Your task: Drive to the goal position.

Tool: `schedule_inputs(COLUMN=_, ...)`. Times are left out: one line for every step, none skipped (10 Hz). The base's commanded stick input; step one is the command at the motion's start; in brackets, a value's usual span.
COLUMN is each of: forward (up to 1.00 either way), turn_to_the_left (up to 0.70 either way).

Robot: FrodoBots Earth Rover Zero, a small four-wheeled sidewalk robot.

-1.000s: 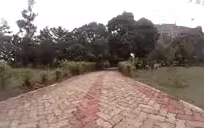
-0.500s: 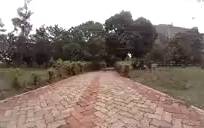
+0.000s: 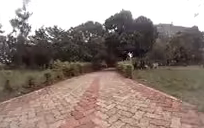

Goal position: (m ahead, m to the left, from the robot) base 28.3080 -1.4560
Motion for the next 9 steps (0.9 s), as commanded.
schedule_inputs(forward=0.70, turn_to_the_left=0.00)
schedule_inputs(forward=0.70, turn_to_the_left=0.00)
schedule_inputs(forward=0.70, turn_to_the_left=0.00)
schedule_inputs(forward=0.70, turn_to_the_left=0.00)
schedule_inputs(forward=0.70, turn_to_the_left=0.00)
schedule_inputs(forward=0.70, turn_to_the_left=0.00)
schedule_inputs(forward=0.70, turn_to_the_left=0.00)
schedule_inputs(forward=0.70, turn_to_the_left=0.00)
schedule_inputs(forward=0.70, turn_to_the_left=0.00)
